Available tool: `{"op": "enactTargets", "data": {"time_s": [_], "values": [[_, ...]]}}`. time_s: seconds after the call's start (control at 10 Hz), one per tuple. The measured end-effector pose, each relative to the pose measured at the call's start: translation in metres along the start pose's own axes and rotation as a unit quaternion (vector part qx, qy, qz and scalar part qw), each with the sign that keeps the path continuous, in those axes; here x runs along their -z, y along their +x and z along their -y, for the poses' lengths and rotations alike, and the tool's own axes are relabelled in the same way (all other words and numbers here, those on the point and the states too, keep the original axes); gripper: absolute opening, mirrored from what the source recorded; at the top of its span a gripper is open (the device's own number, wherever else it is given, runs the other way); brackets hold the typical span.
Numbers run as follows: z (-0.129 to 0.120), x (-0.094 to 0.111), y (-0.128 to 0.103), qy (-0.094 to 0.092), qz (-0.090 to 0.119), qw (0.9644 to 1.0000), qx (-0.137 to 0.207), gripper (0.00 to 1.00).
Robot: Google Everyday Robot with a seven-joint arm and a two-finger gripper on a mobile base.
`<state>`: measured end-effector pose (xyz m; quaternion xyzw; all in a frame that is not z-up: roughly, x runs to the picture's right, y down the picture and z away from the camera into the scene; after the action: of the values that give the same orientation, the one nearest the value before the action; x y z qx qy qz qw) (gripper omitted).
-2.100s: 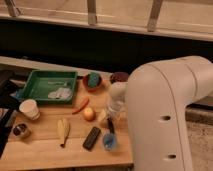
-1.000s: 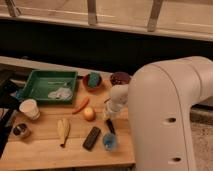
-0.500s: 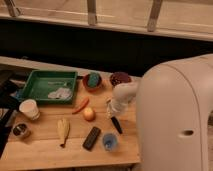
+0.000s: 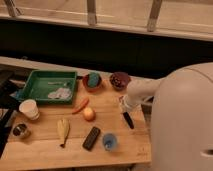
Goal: Wipe table surface with brush
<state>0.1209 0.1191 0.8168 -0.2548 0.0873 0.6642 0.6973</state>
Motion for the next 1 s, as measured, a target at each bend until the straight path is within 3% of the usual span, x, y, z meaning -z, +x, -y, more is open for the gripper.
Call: {"op": "enactTargets", "data": {"time_s": [0.3,0.6,0.8,1.0], "values": [[-0.022,-0.002,-0.017,-0.014,0.009,0.9997,0.019,0.00],[-0.074,-0.014,-0.023,-0.040,0.004,0.9978,0.054,0.00],[-0.086,-0.019,-0.016,-0.044,-0.003,0.9973,0.059,0.00],[-0.081,-0.019,-0.001,-0.035,-0.010,0.9981,0.049,0.00]]}}
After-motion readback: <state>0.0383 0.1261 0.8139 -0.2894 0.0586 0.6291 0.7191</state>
